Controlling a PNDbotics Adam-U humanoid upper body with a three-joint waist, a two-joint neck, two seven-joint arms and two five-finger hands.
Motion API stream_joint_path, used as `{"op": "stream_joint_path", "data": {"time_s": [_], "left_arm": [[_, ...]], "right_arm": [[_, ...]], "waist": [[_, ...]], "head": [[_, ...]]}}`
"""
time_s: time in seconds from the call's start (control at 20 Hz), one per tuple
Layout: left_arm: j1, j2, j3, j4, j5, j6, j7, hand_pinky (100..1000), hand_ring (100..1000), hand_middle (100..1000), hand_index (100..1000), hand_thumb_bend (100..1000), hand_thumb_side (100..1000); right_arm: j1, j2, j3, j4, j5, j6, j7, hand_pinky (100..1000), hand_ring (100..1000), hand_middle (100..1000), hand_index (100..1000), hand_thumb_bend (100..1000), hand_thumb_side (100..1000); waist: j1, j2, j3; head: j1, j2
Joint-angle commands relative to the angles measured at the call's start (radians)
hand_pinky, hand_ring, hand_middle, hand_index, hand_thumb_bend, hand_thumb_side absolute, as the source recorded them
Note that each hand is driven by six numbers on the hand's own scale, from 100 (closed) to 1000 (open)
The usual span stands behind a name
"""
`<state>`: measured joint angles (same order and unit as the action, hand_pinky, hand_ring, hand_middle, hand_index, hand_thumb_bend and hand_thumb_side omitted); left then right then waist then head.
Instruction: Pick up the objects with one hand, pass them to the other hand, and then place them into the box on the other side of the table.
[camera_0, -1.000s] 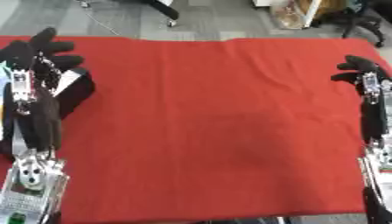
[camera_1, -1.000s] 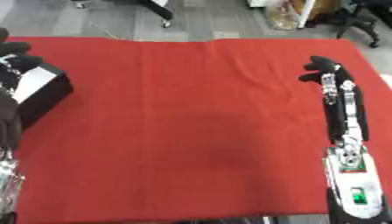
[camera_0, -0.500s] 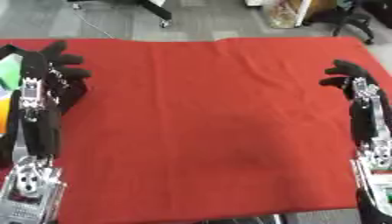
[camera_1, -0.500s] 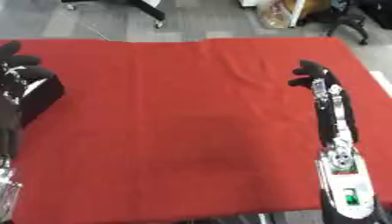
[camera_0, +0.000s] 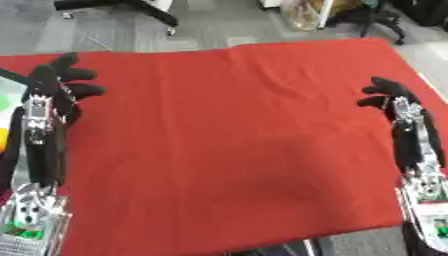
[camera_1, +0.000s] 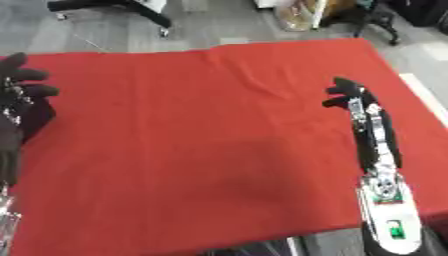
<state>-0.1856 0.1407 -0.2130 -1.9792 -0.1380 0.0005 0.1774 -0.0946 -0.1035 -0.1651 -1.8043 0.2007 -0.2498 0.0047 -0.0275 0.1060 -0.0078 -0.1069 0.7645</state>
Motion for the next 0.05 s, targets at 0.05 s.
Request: {"op": "stream_joint_path", "data": {"time_s": [0.05], "left_arm": [[-0.011, 0.017, 0.003, -0.021, -0.012, -0.002, 0.004, 766, 597, 636, 857, 330, 1000]], "right_arm": [[-0.005, -0.006, 0.009, -0.003, 0.002, -0.002, 0.011, 791, 623, 659, 804, 145, 1000]], "waist": [[-0.007, -0.006, 0.026]], "head": [[0.004, 0.006]]}}
